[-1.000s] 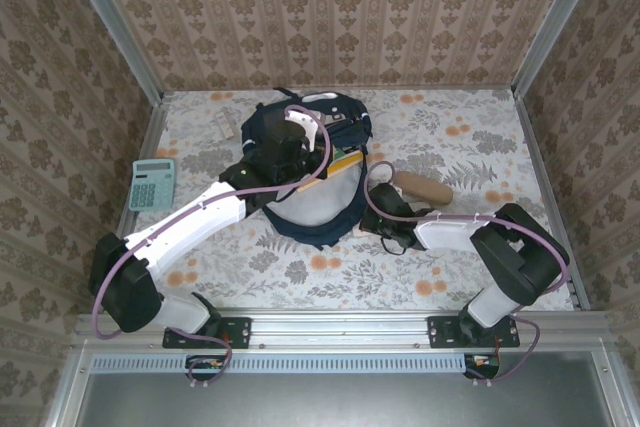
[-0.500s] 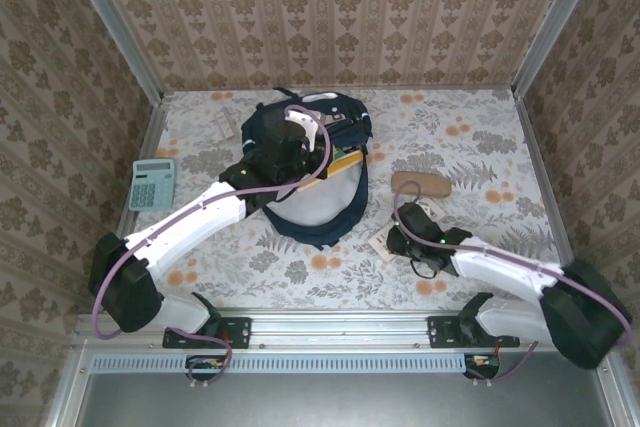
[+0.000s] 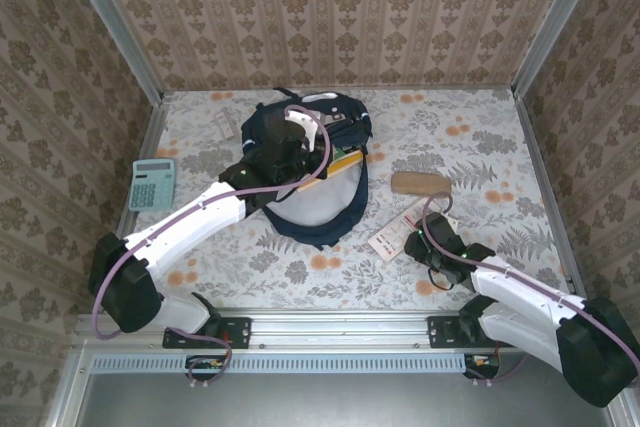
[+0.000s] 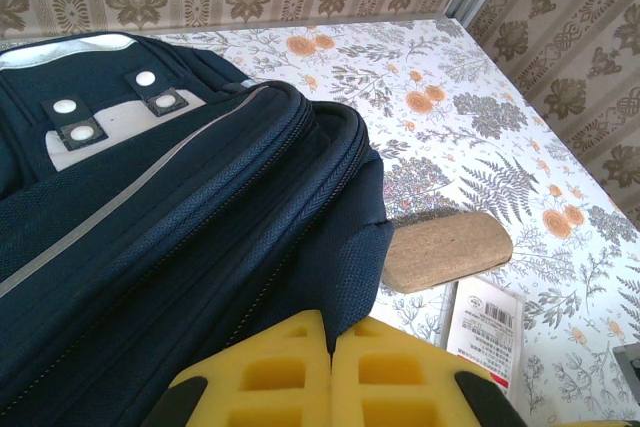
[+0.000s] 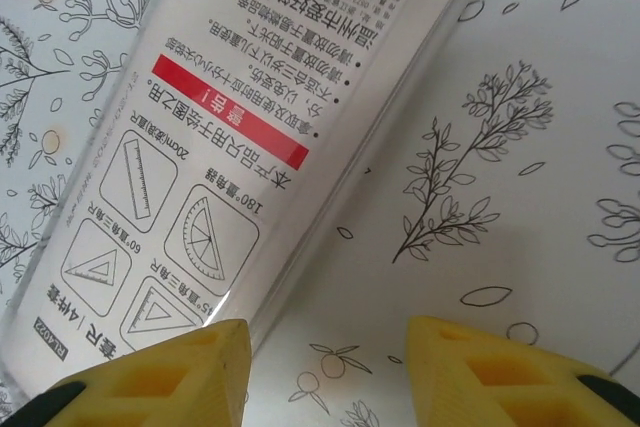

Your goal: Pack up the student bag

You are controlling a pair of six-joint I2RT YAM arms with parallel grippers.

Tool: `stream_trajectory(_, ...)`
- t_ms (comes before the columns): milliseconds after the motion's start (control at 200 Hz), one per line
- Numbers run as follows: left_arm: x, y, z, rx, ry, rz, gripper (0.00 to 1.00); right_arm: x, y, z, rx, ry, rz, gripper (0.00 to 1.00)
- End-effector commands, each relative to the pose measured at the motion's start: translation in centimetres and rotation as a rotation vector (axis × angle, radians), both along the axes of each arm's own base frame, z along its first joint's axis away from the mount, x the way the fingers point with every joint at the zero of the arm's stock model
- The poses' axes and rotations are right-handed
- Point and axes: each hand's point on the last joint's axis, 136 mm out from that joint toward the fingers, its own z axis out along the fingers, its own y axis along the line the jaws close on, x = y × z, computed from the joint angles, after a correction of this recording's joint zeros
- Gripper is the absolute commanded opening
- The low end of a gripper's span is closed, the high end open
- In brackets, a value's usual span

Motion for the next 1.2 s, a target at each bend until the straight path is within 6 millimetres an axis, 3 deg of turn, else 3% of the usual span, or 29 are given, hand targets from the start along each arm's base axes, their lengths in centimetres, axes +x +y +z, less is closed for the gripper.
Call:
stream_trajectory(0, -1.2, -0.7, 5.3, -0.117, -0.089, -0.042, 0.02, 1.4, 0.8, 0.4, 0.079, -0.050, -0.039, 0.44)
stream_trajectory(465, -1.2, -0.7, 5.2, -0.115, -0.087, -0.043, 0.02, 4.0, 1.8, -0.6, 0.171, -0.074, -0.109, 0.39)
stream_trajectory(860, -1.1, -0.8, 5.0, -0.112, -0.085, -0.045, 0.02, 5.8, 0.6, 1.2, 0.208, -0.177, -0.218, 0.34)
stream_trajectory(1195, -1.1, -0.8, 5.1, -0.114, -0.084, -0.047, 0.02, 6.9, -0.3, -1.2, 0.249, -0.120, -0.316, 0.28)
